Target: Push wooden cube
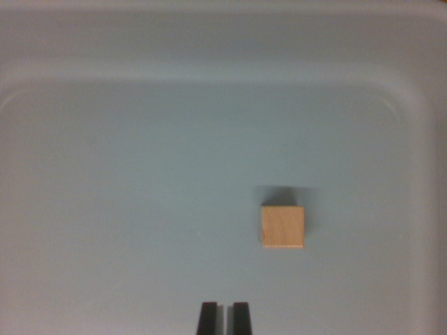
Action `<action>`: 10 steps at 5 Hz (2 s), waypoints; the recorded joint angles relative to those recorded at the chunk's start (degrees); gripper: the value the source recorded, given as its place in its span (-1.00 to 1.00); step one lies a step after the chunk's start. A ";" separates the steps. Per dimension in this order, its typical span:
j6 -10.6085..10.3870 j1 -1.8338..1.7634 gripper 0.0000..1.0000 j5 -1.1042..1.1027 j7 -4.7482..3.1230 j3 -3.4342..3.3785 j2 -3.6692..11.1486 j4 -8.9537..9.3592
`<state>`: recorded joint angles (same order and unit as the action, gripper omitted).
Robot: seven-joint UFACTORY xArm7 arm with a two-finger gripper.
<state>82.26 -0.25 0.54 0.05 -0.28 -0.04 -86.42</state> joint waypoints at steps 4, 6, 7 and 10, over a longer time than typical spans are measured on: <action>-4.36 0.24 -1.00 0.04 -0.53 0.41 1.56 3.40; -6.76 0.38 -1.00 0.07 -0.82 0.64 2.42 5.27; -6.76 0.38 -1.00 0.07 -0.82 0.64 2.42 5.27; -11.77 0.65 -1.00 0.12 -1.42 1.11 4.21 9.18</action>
<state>70.49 0.41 0.66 -1.37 0.83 4.17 -77.24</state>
